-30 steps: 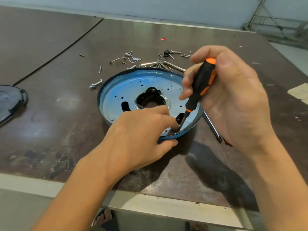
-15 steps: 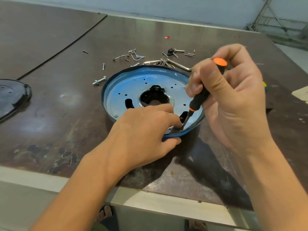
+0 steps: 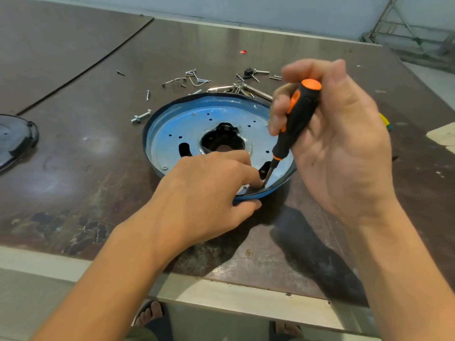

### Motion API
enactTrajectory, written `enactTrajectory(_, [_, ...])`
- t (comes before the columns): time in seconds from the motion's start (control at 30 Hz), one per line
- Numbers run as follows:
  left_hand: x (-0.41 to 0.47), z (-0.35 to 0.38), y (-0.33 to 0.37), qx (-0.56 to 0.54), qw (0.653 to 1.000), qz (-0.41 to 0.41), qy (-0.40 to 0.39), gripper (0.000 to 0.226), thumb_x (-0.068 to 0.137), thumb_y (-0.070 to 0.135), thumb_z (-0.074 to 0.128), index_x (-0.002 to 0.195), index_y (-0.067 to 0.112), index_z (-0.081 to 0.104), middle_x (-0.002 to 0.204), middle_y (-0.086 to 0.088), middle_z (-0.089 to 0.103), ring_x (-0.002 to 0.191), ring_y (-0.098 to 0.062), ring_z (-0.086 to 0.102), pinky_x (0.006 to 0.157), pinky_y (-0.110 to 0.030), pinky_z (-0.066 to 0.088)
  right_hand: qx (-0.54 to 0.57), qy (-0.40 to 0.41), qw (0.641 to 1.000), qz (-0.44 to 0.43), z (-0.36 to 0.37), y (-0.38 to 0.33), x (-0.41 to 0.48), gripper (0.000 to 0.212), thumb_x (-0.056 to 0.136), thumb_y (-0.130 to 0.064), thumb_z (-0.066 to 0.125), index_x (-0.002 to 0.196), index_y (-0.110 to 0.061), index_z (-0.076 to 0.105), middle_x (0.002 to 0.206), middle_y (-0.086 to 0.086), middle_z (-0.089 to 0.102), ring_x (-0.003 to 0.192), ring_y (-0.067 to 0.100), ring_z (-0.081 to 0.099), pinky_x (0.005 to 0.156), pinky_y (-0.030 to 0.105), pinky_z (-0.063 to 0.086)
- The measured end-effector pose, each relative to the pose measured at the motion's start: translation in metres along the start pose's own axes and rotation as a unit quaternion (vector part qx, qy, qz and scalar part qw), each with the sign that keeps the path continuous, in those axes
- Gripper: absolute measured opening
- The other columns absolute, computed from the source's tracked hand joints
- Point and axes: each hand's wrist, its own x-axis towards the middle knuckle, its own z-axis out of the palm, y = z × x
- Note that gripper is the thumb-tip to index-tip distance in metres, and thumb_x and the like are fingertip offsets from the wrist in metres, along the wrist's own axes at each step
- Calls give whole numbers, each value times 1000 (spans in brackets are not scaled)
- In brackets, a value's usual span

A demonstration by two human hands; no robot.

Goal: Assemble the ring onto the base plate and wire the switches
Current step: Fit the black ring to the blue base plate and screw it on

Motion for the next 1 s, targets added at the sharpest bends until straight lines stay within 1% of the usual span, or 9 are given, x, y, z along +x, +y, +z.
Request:
enactTrajectory(0.17, [1, 0, -1, 1, 1000, 2, -1, 35, 88, 59, 56, 116, 42, 66, 108, 21, 58, 95, -4, 60, 62, -22, 50, -62, -21, 998, -11, 0, 1, -3, 8, 95, -6, 62, 100, -10, 58, 93, 8, 65, 91, 35, 60, 79, 65, 50])
enactTrajectory(0.3, [1, 1, 0, 1, 1000, 3, 2, 34, 89, 60, 55, 116, 42, 66, 109, 22, 58, 94, -4, 60, 64, -24, 52, -57, 6, 998, -28, 4, 1, 0, 16, 92, -7, 65, 95, -13, 50, 78, 5, 60, 69, 26, 58, 64, 45, 46])
enactTrajectory(0.37, [0, 0, 0, 3, 1000, 5, 3, 34, 89, 60, 54, 115, 42, 66, 107, 21, 58, 93, -5, 60, 64, -28, 54, -20, -10, 1000, -5, 4, 2, 0, 8, 100, -18, 50, 99, -11, 54, 78, 6, 55, 68, 22, 51, 64, 38, 42])
enactTrajectory(0.43, [0, 0, -1, 2, 1000, 5, 6, 34, 88, 60, 55, 114, 42, 67, 107, 21, 59, 93, -5, 61, 64, -29, 54, 21, -13, 1000, 16, 3, 1, 0, 28, 103, -20, 35, 106, -5, 59, 83, 9, 55, 75, 22, 50, 70, 35, 44])
enactTrajectory(0.57, [0, 0, -1, 1, 1000, 5, 7, 34, 88, 59, 56, 114, 41, 68, 109, 21, 60, 96, -4, 61, 63, -27, 54, -40, -30, 999, -11, 6, 2, -3, 5, 94, -12, 64, 97, -10, 61, 90, 9, 63, 87, 40, 60, 82, 50, 54])
enactTrajectory(0.63, [0, 0, -2, 0, 1000, 4, 5, 33, 88, 59, 56, 113, 42, 68, 109, 21, 60, 97, -3, 60, 64, -28, 54, -71, 5, 997, -30, 6, 2, -2, 19, 86, -4, 72, 92, -12, 55, 87, 10, 66, 87, 54, 60, 74, 61, 51])
enactTrajectory(0.77, [0, 0, -1, 0, 1000, -1, 8, 31, 87, 59, 56, 108, 41, 69, 104, 20, 60, 91, -4, 60, 58, -25, 48, -22, 2, 1000, -8, 8, 0, -2, 3, 97, -14, 55, 95, -11, 55, 77, 7, 59, 66, 23, 56, 65, 37, 45])
enactTrajectory(0.83, [-1, -1, -1, 2, 1000, -3, 7, 31, 87, 59, 55, 108, 41, 69, 104, 21, 59, 91, -4, 59, 58, -24, 47, 18, 0, 1000, 11, 5, 0, -2, 25, 104, -18, 38, 104, -6, 59, 80, 7, 59, 72, 21, 52, 68, 32, 44])
enactTrajectory(1.0, [-1, -1, -1, -3, 1000, -3, 6, 30, 88, 59, 56, 109, 42, 68, 106, 21, 59, 93, -5, 60, 60, -24, 47, -50, 6, 999, -16, 7, -1, -3, 18, 85, -17, 68, 95, -10, 56, 87, 8, 66, 82, 30, 61, 66, 57, 46])
